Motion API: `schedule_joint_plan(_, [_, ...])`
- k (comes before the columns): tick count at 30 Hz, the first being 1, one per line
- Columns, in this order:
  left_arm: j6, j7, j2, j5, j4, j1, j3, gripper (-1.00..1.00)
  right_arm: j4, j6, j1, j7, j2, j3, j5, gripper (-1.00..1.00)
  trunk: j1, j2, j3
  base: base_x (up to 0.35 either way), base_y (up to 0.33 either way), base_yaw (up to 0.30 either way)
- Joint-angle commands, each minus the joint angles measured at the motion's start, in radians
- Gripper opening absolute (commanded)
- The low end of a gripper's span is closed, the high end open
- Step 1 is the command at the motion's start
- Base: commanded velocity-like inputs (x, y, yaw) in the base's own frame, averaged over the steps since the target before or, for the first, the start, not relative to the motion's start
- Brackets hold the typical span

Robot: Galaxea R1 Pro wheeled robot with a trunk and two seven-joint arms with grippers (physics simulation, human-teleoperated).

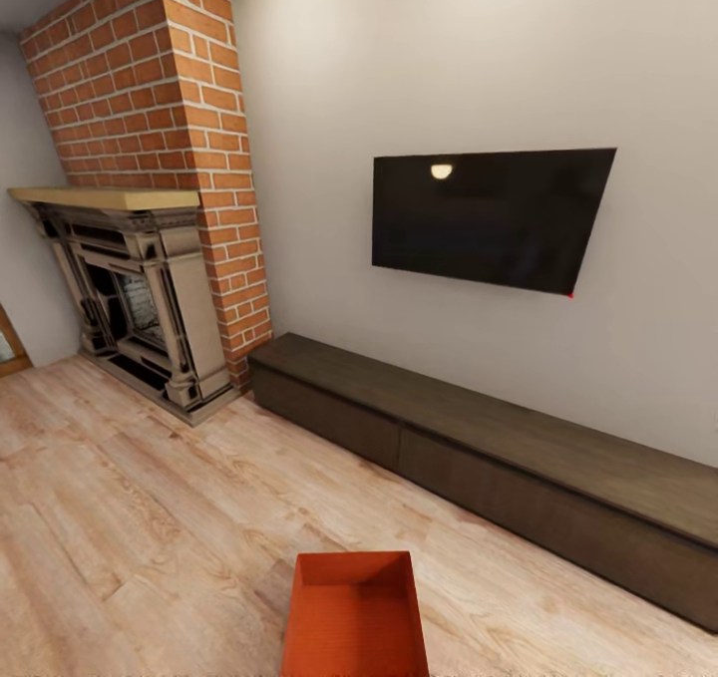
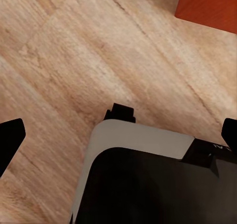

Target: Move the two storage containers from the living room to the garage. In the garage, place one container on the floor and stack the other container on top of it (either order is fine).

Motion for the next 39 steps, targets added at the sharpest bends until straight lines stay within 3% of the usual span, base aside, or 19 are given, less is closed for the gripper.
schedule_joint_plan(1, [-0.003, 0.001, 0.0, 0.001, 0.001, -0.001, 0.005, 1.0, 0.003, -0.006, -0.001, -0.001, 0.0, 0.009, -0.009, 1.0, 0.0, -0.001, -0.003, 0.0, 0.0, 0.0])
schedule_joint_plan(20, [-0.003, 0.001, 0.0, 0.001, 0.001, -0.001, 0.005, 1.0, 0.003, -0.006, -0.001, -0.001, 0.0, 0.008, -0.009, 1.0, 0.0, -0.001, -0.032, 0.0, 0.0, 0.004])
schedule_joint_plan(39, [-0.003, 0.001, 0.001, -0.009, -0.006, -0.001, -0.001, 1.0, 0.003, -0.006, -0.001, 0.009, 0.002, 0.007, -0.011, 1.0, 0.0, -0.001, -0.062, 0.0, 0.0, 0.087])
